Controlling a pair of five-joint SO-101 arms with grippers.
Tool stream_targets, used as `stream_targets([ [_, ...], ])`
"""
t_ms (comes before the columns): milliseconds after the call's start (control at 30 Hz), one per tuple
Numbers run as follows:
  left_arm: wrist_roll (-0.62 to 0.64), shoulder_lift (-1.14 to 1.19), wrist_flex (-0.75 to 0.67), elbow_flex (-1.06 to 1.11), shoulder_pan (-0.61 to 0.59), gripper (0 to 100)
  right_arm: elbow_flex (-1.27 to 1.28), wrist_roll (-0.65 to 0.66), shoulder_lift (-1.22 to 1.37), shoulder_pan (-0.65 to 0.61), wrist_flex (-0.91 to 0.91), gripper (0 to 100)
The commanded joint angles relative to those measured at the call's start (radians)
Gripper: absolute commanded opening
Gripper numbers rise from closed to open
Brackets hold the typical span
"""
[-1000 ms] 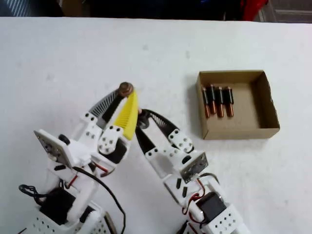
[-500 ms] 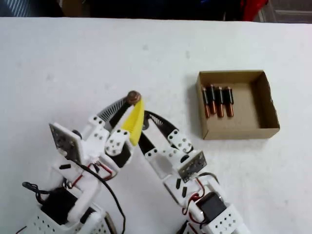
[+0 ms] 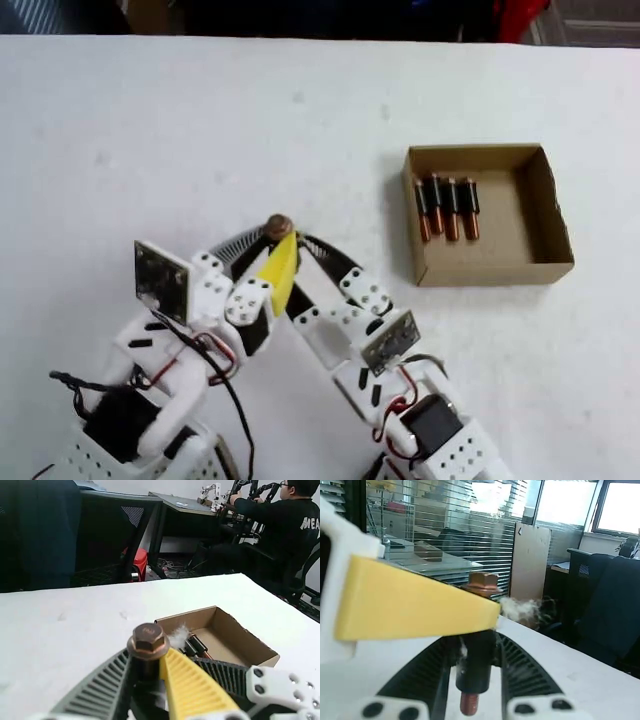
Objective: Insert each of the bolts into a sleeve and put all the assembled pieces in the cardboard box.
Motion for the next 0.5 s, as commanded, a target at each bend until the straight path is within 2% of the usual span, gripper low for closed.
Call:
stream_targets([
  [0, -0.002, -0.002, -0.041, -0.008, 0.010, 2, 0.009, 0.012, -0.004, -0.004, -0.002, 1.7],
  [167, -0.150, -0.004, -0.052, -0.008, 0.008, 6, 0.009, 0.012, -0.004, -0.001, -0.001, 1.7],
  [333, -0.153, -0.005, -0.051, -0.008, 0.008, 15, 0.009, 0.012, -0.004, 0.001, -0.001, 1.7],
  [467, -0.153, -0.005, -0.049, -0.008, 0.008, 17, 0.009, 0.012, -0.010, 0.001, 0.035, 1.7],
])
